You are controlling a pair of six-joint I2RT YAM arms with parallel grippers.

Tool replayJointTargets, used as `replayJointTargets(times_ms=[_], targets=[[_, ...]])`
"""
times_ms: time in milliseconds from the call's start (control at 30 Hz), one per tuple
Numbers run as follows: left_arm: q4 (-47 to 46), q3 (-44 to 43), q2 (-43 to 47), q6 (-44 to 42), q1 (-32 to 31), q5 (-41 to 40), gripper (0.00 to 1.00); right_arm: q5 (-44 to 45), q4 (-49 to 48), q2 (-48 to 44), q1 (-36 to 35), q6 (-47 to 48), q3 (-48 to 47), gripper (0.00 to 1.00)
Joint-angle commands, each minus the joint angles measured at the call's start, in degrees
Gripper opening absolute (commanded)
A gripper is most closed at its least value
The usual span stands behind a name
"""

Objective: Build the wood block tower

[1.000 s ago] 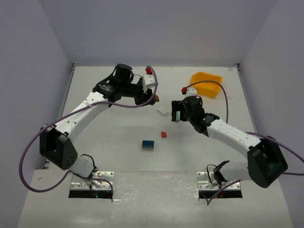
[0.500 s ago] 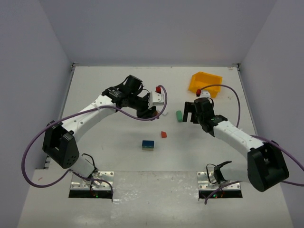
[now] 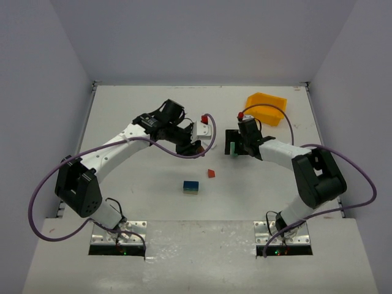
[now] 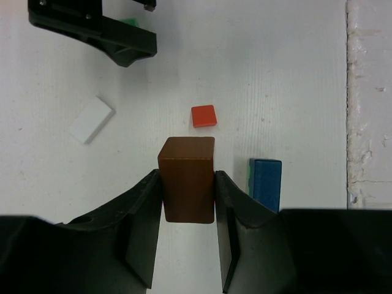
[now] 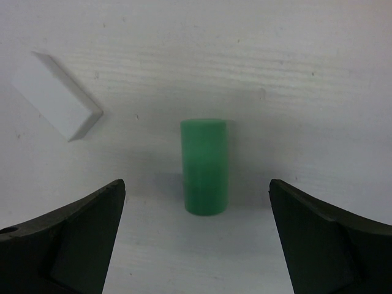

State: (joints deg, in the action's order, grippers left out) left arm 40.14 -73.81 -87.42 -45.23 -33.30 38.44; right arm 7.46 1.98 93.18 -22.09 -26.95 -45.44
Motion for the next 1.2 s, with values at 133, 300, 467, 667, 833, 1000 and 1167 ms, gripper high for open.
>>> replayJointTargets(times_ms=[133,300,467,667,833,1000,1167], targets=[[-0.24,0.42,0.7,-2.29,-0.45,2.17,0.0,-1.4,-3.62,3.28,0.73,0.63,-4.42,0.98],[0.03,0.07,-0.24,-2.41,-0.45,2.26,0.0,-3.29,-3.65,3.36,0.82,0.38,-4.45,0.98],[0.49,0.0,-0.08,-2.8,-0.39,2.17,0.0,-2.97,-3.58,3.15,0.82,0.16,-4.35,0.98],[0.82,0.51,-0.03,-3.46,-0.45,2.69,0.0,-3.06,-3.65,2.36,0.91,0.05,-4.04,0.99],[0.88,1.58,-0.3,-3.79,-1.0,2.66,0.0,-0.51,-3.5,1.53,0.88,-0.31,-3.69,0.99],[0.85,5.12,0.69,-4.6,-4.64,0.2,0.0,6.12,-0.62,-0.93,1.11,-1.09,-3.75,0.99],[0.91,5.78,2.43,-2.76,-6.69,-2.66,0.0,9.15,1.71,-6.42,1.26,-1.62,-2.63,0.99]])
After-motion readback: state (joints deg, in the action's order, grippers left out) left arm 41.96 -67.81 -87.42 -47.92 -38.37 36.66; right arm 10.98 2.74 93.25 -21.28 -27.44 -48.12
